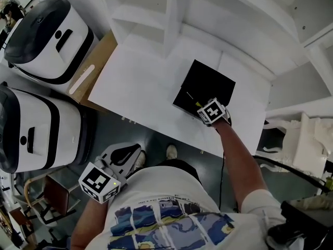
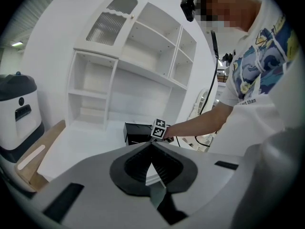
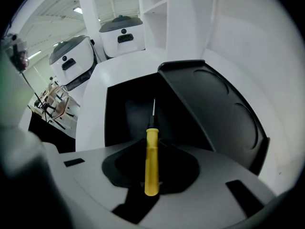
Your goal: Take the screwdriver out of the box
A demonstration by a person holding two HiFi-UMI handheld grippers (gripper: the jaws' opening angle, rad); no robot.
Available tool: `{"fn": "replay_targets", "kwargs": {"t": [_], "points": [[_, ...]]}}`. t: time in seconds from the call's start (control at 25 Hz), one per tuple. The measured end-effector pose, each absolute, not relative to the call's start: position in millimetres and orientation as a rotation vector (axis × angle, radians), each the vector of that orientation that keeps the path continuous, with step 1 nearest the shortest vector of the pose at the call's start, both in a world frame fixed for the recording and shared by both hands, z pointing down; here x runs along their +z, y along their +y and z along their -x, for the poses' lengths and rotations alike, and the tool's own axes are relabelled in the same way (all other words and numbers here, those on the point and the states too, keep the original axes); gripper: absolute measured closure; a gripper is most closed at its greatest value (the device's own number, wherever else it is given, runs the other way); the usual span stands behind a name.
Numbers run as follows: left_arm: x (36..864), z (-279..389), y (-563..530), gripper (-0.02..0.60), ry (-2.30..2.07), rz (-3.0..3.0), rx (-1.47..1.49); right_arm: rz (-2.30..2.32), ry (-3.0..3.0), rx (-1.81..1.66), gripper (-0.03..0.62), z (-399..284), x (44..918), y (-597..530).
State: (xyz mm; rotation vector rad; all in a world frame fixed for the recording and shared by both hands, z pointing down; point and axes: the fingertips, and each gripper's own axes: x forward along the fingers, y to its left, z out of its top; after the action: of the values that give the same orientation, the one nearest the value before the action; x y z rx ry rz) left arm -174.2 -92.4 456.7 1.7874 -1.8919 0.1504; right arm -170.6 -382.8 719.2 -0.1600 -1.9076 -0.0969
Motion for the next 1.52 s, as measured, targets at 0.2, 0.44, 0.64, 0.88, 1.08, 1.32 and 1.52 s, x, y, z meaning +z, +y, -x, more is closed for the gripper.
{"fn": "replay_targets", "kwargs": {"t": [0.2, 0.44, 0.64, 0.88, 1.08, 1.32, 1.52], "points": [[457, 174, -89, 0.569, -1.868, -1.824, 0.144, 0.157, -1.915, -0.104, 0.499, 166, 702, -378], [456, 175, -85, 0.569, -1.830, -1.886, 0.139, 0.133, -1.969, -0.070, 0.499, 160, 672, -369], [454, 174, -79, 0.569, -1.789, -1.950, 0.141, 0.063, -2.042, -0.025, 0.499, 148, 643, -358], [451, 179, -67, 0.569, -1.748, -2.032, 0.153, -0.045, -2.122, 0.032, 0.499, 122, 610, -334], [450, 180, -52, 0.569, -1.704, -2.095, 0.164, -0.130, -2.183, 0.088, 0.499, 98, 583, -301], [458, 174, -27, 0.569, -1.618, -2.159, 0.167, -0.224, -2.266, 0.183, 0.499, 66, 558, -243], [469, 163, -14, 0.569, -1.504, -2.225, 0.189, -0.309, -2.318, 0.277, 0.499, 37, 545, -193]]}}
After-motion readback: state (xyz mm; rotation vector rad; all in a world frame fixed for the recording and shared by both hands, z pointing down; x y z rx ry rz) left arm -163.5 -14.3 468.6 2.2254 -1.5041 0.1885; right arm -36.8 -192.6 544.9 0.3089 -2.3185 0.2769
